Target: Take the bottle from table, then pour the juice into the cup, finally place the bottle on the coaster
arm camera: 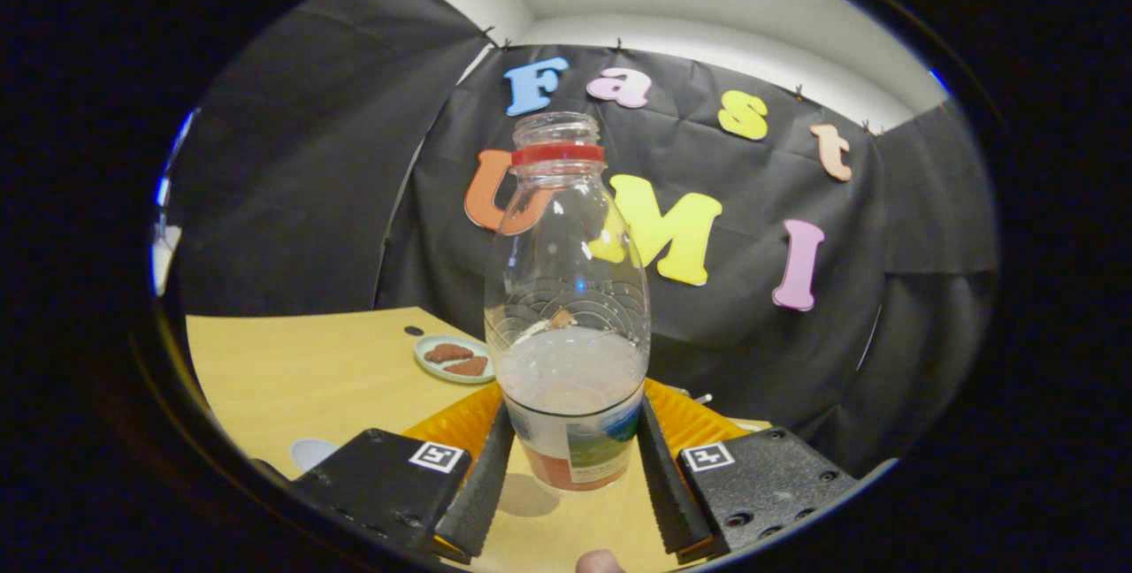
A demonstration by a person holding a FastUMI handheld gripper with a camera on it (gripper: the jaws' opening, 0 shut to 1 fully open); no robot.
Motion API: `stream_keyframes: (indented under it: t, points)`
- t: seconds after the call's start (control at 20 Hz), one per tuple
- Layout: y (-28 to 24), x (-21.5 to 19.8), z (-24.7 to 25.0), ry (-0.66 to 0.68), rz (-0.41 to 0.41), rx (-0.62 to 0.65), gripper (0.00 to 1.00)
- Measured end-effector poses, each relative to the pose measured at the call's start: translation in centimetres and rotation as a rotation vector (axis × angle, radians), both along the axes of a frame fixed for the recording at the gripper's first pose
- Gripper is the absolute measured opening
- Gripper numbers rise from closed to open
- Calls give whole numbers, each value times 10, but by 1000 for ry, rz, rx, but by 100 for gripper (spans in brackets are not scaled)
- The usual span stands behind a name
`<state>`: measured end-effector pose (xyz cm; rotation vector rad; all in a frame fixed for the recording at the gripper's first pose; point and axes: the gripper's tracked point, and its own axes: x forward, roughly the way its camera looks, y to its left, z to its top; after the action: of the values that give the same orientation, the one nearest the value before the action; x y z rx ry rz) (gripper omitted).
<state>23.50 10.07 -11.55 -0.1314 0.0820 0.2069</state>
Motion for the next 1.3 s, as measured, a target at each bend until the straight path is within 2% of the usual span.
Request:
stream_keyframes:
  t: [0.25,0.5,0.9,1.3]
  points:
    - [10,27,-32,91,18,140,75]
    - [23,50,-72,183,1,209,75]
    - [20,71,-145,249,-35,166,76]
    - [14,76,-171,265,-43,119,77]
